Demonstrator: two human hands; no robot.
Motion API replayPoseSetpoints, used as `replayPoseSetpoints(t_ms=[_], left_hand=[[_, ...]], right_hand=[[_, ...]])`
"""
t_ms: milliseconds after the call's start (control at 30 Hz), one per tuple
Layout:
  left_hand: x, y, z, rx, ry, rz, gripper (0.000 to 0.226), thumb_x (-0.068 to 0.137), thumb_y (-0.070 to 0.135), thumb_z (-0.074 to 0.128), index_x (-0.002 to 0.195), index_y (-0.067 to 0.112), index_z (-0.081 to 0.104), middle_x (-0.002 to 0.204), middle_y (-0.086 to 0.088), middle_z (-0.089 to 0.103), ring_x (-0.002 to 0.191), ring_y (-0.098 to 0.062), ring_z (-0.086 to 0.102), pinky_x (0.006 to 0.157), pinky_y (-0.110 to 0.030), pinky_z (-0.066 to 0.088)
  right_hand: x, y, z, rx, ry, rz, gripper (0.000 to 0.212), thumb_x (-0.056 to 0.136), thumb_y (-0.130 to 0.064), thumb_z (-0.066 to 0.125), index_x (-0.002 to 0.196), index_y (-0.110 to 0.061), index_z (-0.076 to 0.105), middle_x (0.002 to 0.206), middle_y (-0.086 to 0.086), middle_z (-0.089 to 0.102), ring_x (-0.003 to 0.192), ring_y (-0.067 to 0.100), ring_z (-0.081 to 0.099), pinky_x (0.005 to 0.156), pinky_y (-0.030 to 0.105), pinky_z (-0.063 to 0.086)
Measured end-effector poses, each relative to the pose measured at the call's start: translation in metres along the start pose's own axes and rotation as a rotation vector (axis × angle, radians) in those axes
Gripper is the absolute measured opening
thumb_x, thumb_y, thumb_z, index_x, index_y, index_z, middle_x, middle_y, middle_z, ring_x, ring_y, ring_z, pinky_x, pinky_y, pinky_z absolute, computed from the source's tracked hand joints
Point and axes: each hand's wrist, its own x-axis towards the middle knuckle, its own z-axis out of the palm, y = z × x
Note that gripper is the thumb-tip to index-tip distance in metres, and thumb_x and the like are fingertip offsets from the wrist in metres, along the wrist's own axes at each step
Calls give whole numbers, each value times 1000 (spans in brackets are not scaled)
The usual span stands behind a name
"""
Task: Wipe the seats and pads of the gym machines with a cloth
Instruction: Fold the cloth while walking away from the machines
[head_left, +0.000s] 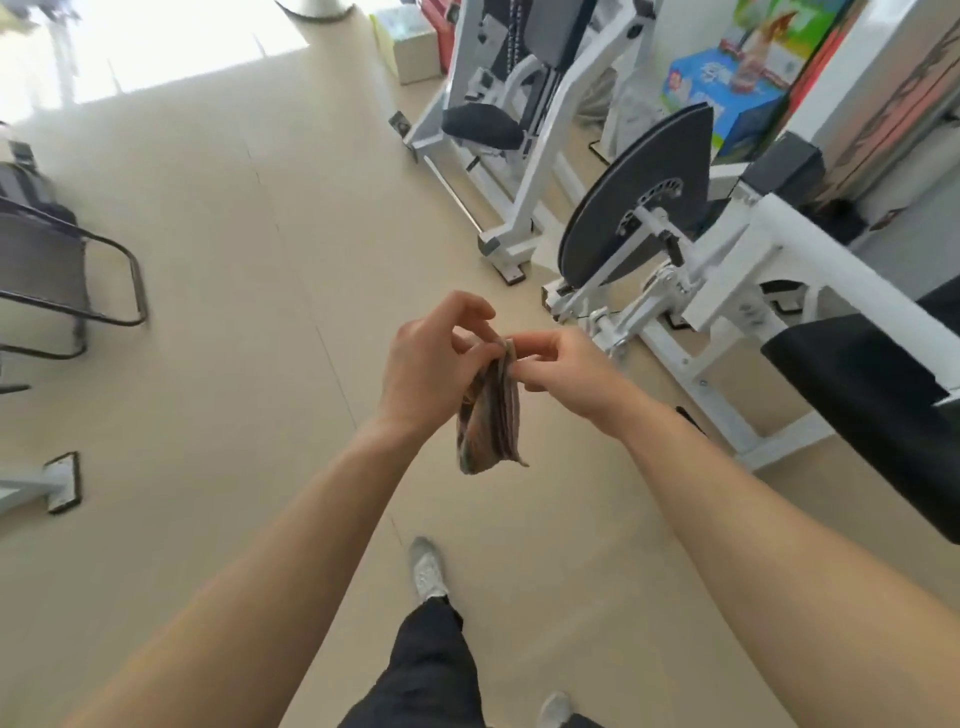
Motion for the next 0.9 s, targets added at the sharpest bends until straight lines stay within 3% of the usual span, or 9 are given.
replayPoseSetpoints(t_ms=[67, 133, 200, 267, 467, 600, 700, 833, 900], left_hand=[[38, -18, -26, -27, -1, -34, 28, 77, 20, 82, 96, 27, 63, 82, 17, 73, 65, -2, 69, 67, -30, 57], [75, -36, -50, -82, -1, -85, 30, 74, 31, 86, 94, 26, 63, 80, 14, 72, 62, -5, 67, 64, -28, 55], [109, -60, -73, -77, -16, -122, 36, 73, 53, 80, 95, 29, 62, 83, 13, 70, 64, -9, 67, 65, -32, 56], [143, -89, -96, 11, -70, -131, 47, 69, 66, 72, 98, 31, 61, 89, 13, 68, 73, -10, 66, 71, -35, 55], [246, -150, -145, 260, -212, -68, 61, 72, 37, 83, 128, 31, 59, 112, 10, 51, 94, -7, 60, 90, -31, 52], [330, -170, -157, 442, -174, -11, 21, 84, 21, 69, 106, 22, 71, 111, 8, 53, 90, -16, 63, 80, -38, 55], [394, -169, -160, 635, -41, 58, 17, 88, 16, 64, 99, 22, 76, 115, 7, 56, 94, -21, 60, 69, -34, 48], [479, -155, -174, 721, 148, 153, 11, 83, 22, 73, 89, 29, 78, 112, 4, 54, 100, -24, 48, 65, -33, 43], [527, -160, -181, 523, 89, 93, 10, 79, 20, 75, 84, 28, 74, 119, 7, 53, 105, -18, 48, 75, -26, 44]], right_hand=[[44, -21, 7, -64, -29, -22, 24, 88, -9, 72, 109, -20, 76, 95, -1, 79, 90, 6, 73, 79, 18, 56], [89, -43, 15, -116, 6, -40, 16, 86, -14, 77, 102, -15, 76, 91, 4, 77, 85, 13, 72, 78, 31, 57], [133, -65, 22, -94, 6, -53, 16, 89, -14, 76, 103, -7, 75, 93, 12, 75, 85, 17, 68, 86, 42, 56], [178, -86, 23, -41, -18, -48, 17, 93, -13, 71, 106, -2, 73, 96, 15, 74, 89, 18, 68, 90, 42, 57], [296, -120, 30, -122, -100, -4, 10, 99, -17, 60, 92, -15, 68, 89, 4, 64, 88, 16, 62, 95, 49, 53], [378, -129, 21, -124, -5, 3, 24, 90, -34, 57, 90, -11, 62, 86, 5, 60, 87, 20, 58, 99, 64, 46], [444, -134, 10, -116, 37, 3, 36, 82, -52, 51, 90, -19, 61, 90, 12, 67, 91, 31, 66, 92, 65, 49], [520, -169, -16, 57, 101, -8, 20, 103, -27, 49, 101, -16, 65, 94, 6, 72, 95, 28, 70, 95, 55, 54], [557, -188, -36, 145, 111, -11, 20, 105, -19, 47, 106, -9, 64, 96, 8, 72, 94, 26, 71, 95, 49, 56]])
